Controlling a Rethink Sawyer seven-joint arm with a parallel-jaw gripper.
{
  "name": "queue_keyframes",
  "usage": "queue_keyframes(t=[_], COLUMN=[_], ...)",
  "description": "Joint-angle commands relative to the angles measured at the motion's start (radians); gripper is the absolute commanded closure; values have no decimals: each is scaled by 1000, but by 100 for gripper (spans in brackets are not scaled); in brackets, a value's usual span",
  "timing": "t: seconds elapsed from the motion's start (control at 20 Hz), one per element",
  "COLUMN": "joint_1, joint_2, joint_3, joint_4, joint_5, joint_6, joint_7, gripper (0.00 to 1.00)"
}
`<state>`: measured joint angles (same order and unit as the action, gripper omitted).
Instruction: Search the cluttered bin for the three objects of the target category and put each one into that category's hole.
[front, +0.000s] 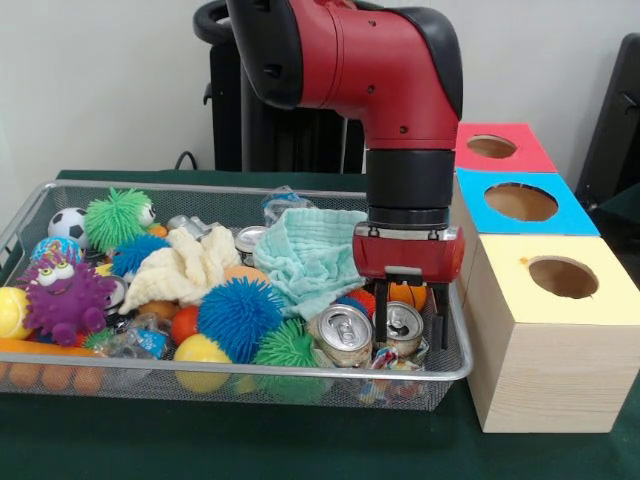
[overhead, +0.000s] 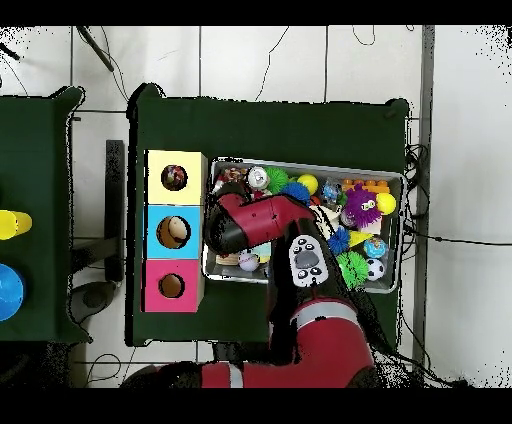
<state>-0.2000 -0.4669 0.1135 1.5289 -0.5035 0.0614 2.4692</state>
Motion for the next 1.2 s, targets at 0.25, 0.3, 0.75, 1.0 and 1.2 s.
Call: queue_keyframes(t=[0.25,0.3,0.75,1.0,1.2], joint_1=[19,31,116,175,230], joint_2=[84,97,118,122,146], joint_3=[15,-2,-160,-268,-381], joint_4=[-49,-70,-198,-220,-245], joint_5=[-93,-101,-109,-75,-20], joint_6=[48,30,-103,-184,-264], joint_7=[-81,-72,1,30,36], gripper=[0,0,0,0,0])
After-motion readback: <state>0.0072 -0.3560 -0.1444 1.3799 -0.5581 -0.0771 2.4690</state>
